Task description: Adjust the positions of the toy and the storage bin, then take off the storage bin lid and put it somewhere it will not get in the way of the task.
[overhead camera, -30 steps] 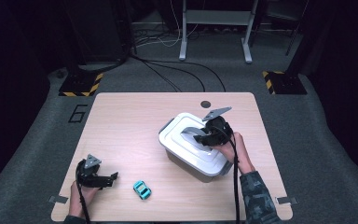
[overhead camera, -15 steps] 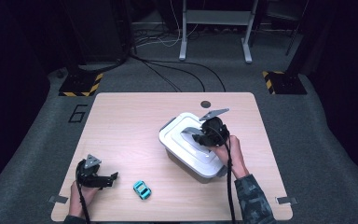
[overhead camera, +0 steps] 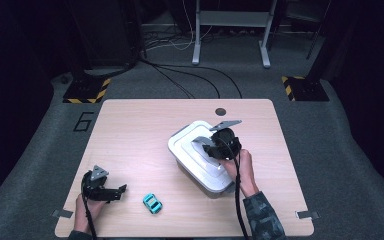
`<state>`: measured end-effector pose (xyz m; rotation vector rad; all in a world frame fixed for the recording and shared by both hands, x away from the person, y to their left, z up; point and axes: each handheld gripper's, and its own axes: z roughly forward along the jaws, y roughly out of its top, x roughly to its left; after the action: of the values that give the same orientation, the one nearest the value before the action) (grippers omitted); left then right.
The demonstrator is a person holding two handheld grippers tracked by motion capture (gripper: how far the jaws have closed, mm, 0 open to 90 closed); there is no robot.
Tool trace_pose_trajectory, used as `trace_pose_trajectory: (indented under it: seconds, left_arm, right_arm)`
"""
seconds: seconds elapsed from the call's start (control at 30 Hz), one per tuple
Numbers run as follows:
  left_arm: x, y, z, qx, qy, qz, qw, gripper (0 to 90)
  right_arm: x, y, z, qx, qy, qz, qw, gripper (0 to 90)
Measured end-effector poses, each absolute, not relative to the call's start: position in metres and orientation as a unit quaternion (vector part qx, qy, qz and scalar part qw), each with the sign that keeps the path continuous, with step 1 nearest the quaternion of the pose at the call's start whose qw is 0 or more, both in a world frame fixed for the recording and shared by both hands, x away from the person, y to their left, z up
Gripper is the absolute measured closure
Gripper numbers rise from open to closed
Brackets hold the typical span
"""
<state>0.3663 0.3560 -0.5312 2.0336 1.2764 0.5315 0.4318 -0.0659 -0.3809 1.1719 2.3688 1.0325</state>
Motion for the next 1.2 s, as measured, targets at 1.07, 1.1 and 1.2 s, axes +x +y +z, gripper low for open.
trace_pose_trajectory:
  seconds: [1.07,1.1,1.2]
  left_arm:
    - [0.366,0.356,-0.531,0.779,0.49,0.203,0.335,1.1]
    - [0.366,0.356,-0.531,0.779,0.49,0.203,0.335,1.1]
    - [0.366,0.356,-0.531,0.779,0.49,0.203,0.335,1.1]
  right_arm:
    - [0.435,-0.039,-0.382,0.39,0.833,0.363,0.152,67.1]
    - [0.435,-0.039,-0.382,0.39,0.833,0.363,0.152,67.1]
    - [0.435,-0.039,-0.381,0.384,0.835,0.361,0.158,67.1]
